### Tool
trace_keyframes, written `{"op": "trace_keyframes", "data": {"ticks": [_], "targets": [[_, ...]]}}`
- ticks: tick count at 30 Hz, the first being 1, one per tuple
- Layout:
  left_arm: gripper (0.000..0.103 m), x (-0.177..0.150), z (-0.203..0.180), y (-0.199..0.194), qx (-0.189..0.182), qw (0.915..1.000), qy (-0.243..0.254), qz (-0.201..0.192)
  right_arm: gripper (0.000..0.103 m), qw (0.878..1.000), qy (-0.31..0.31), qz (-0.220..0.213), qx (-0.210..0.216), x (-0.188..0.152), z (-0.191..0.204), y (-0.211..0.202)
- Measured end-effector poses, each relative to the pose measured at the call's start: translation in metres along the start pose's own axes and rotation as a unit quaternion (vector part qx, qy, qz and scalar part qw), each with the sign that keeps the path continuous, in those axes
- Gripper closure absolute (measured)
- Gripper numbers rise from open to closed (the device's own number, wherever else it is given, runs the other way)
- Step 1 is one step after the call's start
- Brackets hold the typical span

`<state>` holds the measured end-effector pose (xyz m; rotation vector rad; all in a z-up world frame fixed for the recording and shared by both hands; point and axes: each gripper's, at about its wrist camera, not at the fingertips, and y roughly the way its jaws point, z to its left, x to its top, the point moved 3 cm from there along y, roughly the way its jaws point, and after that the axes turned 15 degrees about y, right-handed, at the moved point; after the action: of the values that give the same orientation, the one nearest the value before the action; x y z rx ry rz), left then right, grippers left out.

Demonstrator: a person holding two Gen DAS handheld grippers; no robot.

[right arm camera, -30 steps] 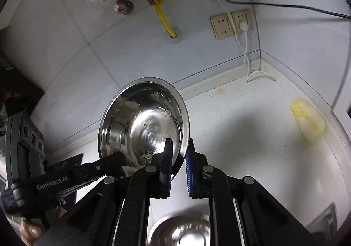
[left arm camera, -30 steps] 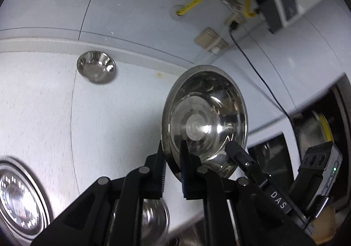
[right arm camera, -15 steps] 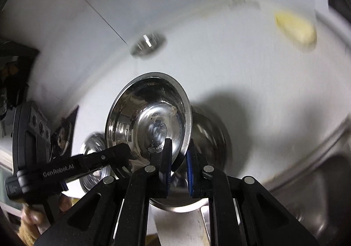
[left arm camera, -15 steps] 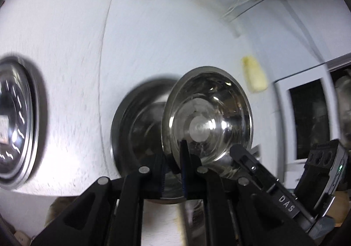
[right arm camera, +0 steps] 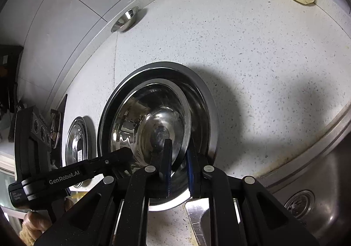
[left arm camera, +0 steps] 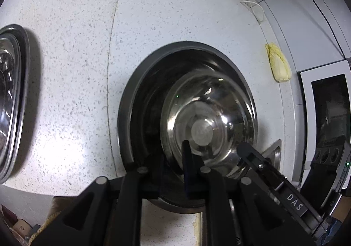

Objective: Organize plates and bowls
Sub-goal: 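Lift the small bowl with both tools and lower it into the deep plate, then open both tools and withdraw from the nested bowl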

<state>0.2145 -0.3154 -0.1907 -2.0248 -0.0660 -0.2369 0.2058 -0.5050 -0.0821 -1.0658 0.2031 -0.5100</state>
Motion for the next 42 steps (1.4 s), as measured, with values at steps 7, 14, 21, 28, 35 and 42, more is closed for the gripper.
{"op": "trace_keyframes", "data": {"ticks": [7,14,21,28,35,42], "targets": [[0.062,0.002,-0.008,-0.017,0.013,0.9985,0.039,-0.038,0.071,1.0,0.003,-0.017,0.016,0.004,-0.001,-0.009],[0.06,0.008,0.009,-0.053,0.028,0.9947,0.059,-0.079,0.049,0.998,-0.017,-0.055,0.025,0.005,0.007,-0.033],[0.06,0.022,0.027,-0.07,0.022,0.9934,0.047,-0.103,0.049,0.997,-0.005,-0.067,0.023,0.013,0.001,-0.04],[0.06,0.038,0.043,-0.06,0.019,0.9952,0.028,-0.091,0.049,0.998,-0.012,-0.066,0.009,0.024,0.01,-0.039],[0.06,0.088,0.078,-0.069,0.03,0.9938,-0.005,-0.107,0.047,0.996,-0.048,-0.074,0.002,0.055,0.057,-0.033],[0.06,0.164,0.117,-0.084,0.072,0.9878,-0.013,-0.137,0.043,0.993,-0.094,-0.073,-0.008,0.103,0.128,-0.001]]}}
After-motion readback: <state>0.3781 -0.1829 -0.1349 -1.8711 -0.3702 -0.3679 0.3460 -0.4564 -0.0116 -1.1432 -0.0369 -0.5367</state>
